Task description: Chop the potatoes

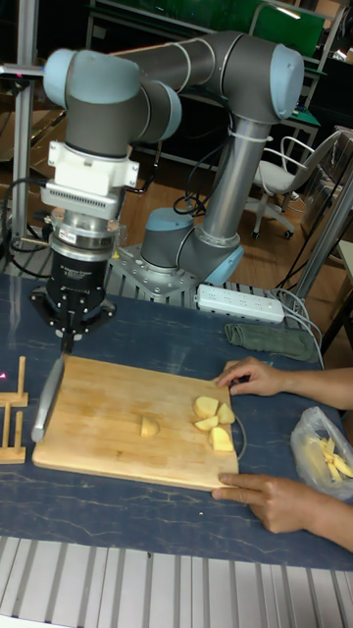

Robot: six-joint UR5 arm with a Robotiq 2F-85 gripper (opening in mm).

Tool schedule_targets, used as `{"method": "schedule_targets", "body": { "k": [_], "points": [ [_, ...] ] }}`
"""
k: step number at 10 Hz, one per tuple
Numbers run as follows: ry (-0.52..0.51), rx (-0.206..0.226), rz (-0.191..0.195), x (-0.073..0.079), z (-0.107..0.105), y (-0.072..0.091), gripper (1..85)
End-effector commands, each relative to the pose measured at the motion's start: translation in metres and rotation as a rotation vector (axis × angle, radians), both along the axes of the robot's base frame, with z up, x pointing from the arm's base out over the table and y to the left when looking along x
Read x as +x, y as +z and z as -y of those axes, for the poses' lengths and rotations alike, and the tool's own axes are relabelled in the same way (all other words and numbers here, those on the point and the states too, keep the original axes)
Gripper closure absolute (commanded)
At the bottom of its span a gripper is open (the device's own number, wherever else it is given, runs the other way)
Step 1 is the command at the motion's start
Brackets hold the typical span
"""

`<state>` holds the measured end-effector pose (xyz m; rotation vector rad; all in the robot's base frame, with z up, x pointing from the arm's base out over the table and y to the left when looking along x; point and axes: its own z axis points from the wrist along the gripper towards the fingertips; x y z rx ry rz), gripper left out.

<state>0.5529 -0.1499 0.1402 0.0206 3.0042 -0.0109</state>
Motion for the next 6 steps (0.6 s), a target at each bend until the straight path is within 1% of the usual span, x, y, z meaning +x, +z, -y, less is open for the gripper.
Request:
{"method": "schedule_targets", "body": {
  "k": [1, 2, 3, 4, 5, 6],
  "points": [
    [0.078, -0.071, 0.014, 0.009, 0.012, -0.004, 84.7],
    [0.128, -0.124, -0.021, 0.001, 0.025, -0.004, 84.7],
    [0.186, -0.123, -0.036, -0.002, 0.023, -0.005, 84.7],
    [0.227, -0.138, -0.037, -0.001, 0.025, -0.004, 84.7],
    [0.235, -0.143, -0.009, 0.006, 0.025, -0.003, 84.7],
    [0.227, -0.131, 0.007, 0.01, 0.022, -0.003, 84.7]
  ]
}}
